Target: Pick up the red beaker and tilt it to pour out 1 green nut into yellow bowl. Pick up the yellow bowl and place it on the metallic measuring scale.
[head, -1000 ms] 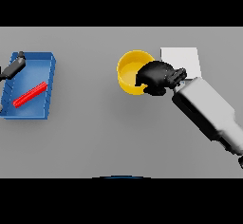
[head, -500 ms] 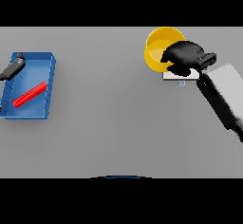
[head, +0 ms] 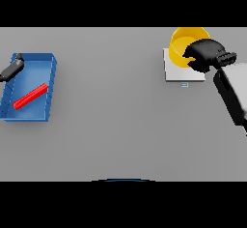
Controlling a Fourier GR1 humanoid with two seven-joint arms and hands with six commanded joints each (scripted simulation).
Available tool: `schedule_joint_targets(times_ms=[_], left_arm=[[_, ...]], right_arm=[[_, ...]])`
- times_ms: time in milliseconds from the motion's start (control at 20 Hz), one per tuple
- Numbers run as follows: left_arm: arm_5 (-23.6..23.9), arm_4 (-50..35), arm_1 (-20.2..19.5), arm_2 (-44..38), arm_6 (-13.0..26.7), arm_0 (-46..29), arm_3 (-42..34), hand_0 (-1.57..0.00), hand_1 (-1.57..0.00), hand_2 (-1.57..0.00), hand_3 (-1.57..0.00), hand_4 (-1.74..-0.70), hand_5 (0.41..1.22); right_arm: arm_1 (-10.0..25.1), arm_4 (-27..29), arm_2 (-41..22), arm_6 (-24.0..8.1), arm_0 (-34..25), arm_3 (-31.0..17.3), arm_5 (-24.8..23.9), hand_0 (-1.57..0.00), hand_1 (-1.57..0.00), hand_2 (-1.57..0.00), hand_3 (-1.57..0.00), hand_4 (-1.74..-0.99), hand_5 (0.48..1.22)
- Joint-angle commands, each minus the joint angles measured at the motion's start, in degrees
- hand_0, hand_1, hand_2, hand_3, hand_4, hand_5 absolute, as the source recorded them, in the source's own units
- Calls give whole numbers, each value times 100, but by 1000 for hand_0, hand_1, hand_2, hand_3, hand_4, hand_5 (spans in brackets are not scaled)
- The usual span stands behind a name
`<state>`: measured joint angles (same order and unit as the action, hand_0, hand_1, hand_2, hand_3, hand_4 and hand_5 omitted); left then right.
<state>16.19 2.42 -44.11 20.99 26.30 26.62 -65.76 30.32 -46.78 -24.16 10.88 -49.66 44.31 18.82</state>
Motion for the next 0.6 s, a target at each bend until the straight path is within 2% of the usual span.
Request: schedule_joint_targets(times_ms=[0,100,250,400,550], left_arm=[[10,4,15,-6,-12,23,22,1,1,1,1,-724,681],[-3,21,21,11,29,54,44,1,1,1,1,-722,681],[43,35,18,24,-2,-17,-52,1,1,1,1,-725,676],[17,51,52,34,-12,32,92,1,1,1,1,-726,673],[-20,49,17,23,2,106,53,1,1,1,1,-722,668]], right_arm=[[4,30,33,71,15,-98,-21,-1571,-1571,-1425,-1315,-1741,1221],[-122,-4,64,15,-81,-427,-102,-1571,-1571,-1396,-1362,-1741,1221],[-180,-22,78,183,-45,-674,-295,-1571,-1571,-1379,-1331,-1741,1221],[-241,27,131,365,-44,-876,-406,-1571,-1571,-1345,-1403,-1741,1221],[-312,11,162,396,-136,-1098,-462,-1464,-1571,-1335,-1451,-1741,1221]])
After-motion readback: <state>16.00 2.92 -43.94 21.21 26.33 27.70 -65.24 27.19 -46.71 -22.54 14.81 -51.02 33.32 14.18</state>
